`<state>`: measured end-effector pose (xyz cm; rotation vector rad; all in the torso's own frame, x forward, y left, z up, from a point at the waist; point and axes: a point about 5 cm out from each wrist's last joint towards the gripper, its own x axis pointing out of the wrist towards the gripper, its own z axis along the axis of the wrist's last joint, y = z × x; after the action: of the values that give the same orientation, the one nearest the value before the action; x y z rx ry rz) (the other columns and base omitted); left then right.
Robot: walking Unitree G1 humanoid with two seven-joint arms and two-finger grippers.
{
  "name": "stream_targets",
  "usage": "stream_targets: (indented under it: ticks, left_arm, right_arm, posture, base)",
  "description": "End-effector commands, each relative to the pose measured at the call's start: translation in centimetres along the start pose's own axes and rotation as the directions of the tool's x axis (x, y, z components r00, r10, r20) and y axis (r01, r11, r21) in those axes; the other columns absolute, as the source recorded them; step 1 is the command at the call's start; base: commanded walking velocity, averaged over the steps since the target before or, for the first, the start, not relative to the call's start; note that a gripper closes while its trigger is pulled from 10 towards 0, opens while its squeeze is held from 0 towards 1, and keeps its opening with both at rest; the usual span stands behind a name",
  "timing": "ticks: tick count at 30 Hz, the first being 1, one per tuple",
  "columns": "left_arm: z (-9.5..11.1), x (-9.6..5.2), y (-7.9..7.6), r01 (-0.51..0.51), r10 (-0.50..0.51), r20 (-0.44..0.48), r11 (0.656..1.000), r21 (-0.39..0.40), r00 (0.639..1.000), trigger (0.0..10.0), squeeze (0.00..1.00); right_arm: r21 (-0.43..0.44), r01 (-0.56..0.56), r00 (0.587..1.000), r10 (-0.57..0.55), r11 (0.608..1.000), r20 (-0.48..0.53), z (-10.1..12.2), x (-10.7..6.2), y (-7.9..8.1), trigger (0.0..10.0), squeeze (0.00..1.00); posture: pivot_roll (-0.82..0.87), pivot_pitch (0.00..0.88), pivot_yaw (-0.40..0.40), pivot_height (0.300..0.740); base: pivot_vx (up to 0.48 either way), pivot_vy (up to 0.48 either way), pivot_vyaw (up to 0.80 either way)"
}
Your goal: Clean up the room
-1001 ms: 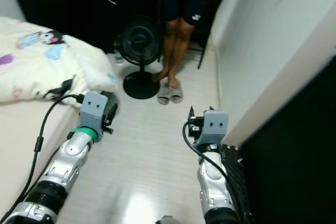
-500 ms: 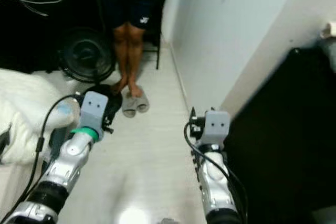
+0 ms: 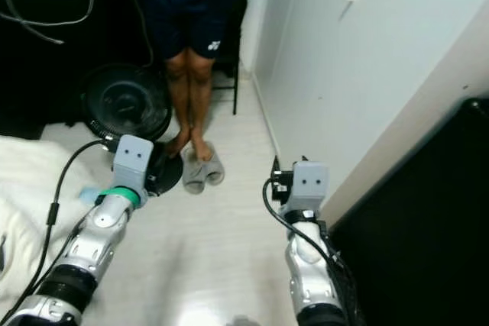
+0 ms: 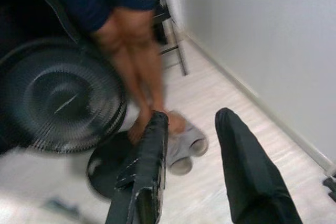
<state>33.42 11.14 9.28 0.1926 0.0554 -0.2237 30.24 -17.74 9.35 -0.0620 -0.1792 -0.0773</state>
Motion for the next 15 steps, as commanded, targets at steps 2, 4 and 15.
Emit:
stream_targets:
  ticks: [2, 4, 15]
  left_arm:
    - [-0.8, -0.2, -0.4, 0.018, -0.018, -0.036, 1.000, 0.012, 0.999, 10.0, 0.00]
    - [-0.8, -0.2, -0.5, 0.026, -0.025, -0.040, 1.000, 0.011, 0.999, 10.0, 0.00]
    - [-9.7, -4.2, -0.9, 0.247, -0.151, -0.405, 0.949, 0.196, 0.902, 10.0, 0.00]
  right_arm:
    - [-0.031, -0.002, 0.999, 0.001, 1.000, -0.042, -0.8, -0.4, -0.2, 10.0, 0.00]
    - [-0.047, -0.009, 0.999, 0.006, 0.999, -0.047, -0.9, -0.4, -0.1, 10.0, 0.00]
    - [-0.122, -0.053, 0.955, 0.015, 0.991, -0.295, -6.0, -3.3, -0.4, 10.0, 0.00]
  posture:
    - [-0.09, 0.000, 0.049, 0.740]
    - [-0.09, 0.000, 0.049, 0.740]
    - [-0.09, 0.001, 0.048, 0.740]
  base:
    - [0.000, 0.000, 0.00]
    - [0.000, 0.000, 0.00]
    - [0.000, 0.000, 0.53]
